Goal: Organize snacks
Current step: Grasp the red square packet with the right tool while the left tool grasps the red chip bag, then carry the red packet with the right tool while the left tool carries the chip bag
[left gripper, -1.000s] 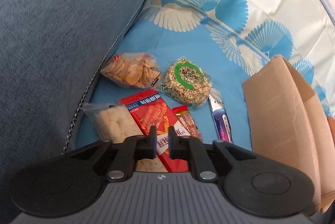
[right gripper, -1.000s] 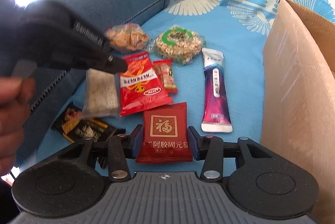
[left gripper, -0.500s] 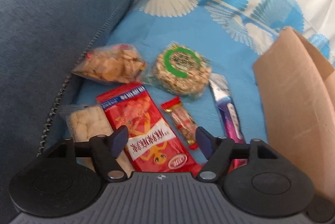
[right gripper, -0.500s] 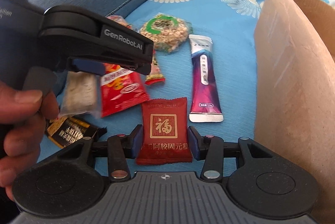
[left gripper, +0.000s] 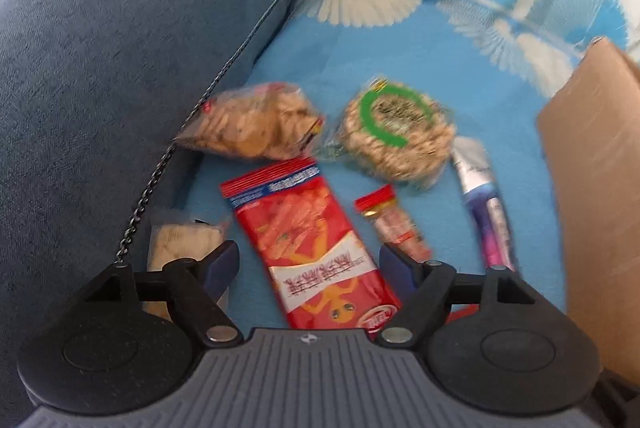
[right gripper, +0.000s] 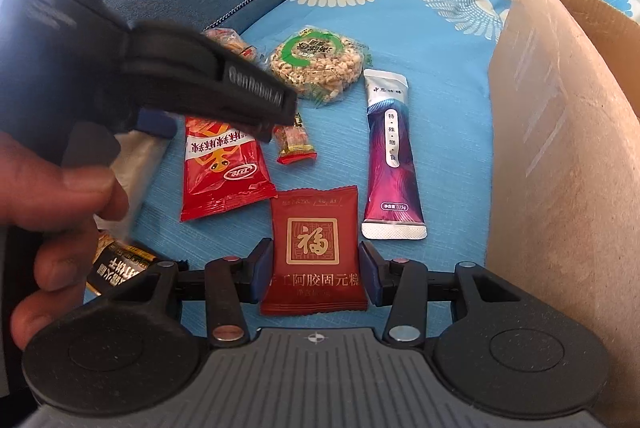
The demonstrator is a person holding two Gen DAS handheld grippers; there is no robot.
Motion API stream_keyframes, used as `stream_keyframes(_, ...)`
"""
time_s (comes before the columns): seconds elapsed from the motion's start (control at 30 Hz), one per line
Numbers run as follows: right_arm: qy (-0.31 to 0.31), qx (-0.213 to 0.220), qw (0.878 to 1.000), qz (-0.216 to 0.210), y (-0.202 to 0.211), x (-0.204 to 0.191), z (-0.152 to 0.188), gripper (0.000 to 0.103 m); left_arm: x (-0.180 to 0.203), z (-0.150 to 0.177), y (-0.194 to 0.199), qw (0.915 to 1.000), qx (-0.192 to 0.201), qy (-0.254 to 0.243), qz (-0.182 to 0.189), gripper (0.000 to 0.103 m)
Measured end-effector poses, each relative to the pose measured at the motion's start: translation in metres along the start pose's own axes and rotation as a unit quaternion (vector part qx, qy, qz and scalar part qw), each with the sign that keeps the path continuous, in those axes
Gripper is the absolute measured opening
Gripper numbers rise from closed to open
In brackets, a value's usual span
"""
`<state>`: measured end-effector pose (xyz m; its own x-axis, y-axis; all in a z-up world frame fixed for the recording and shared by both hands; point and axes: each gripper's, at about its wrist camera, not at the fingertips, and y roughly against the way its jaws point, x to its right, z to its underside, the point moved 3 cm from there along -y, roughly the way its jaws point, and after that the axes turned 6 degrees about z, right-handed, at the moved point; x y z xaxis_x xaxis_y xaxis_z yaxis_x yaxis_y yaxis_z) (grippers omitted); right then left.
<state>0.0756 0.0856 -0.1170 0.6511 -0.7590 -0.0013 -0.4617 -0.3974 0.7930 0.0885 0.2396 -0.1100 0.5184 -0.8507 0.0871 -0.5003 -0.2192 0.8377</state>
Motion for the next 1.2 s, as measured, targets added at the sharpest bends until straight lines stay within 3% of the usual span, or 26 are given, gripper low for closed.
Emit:
stream_keyframes(0.3,0.002,0.000,1.000,0.004,-0.001,-0.003,0.000,0.048,0.004,0.005,-0.008,0.9997,-0.012,-0.021,0.008,0.083)
stream_keyframes(0.47,0.003,0.002,1.000,0.005,-0.001,-0.004,0.001,0.048,0.003,0.004,-0.006,0.9997,0.001,-0.024,-0.001,0.057)
stream_keyframes(0.57,0.004,0.004,1.000,0.006,-0.001,-0.004,0.001,0.048,-0.006,0.002,-0.001,0.9999,0.013,-0.002,0.000,0.052)
stream_keyframes(0.8,-0.016,0.031,0.999,0.002,0.007,0.002,-0.004,0.048,-0.018,-0.003,0.014,0.9989,0.036,0.025,0.018,0.049)
stream_keyframes(1.2,-0.033,0.112,0.993,-0.008,0.044,0.005,-0.007,0.048,-0.024,-0.004,0.056,0.9955,0.068,0.040,0.051,0.049)
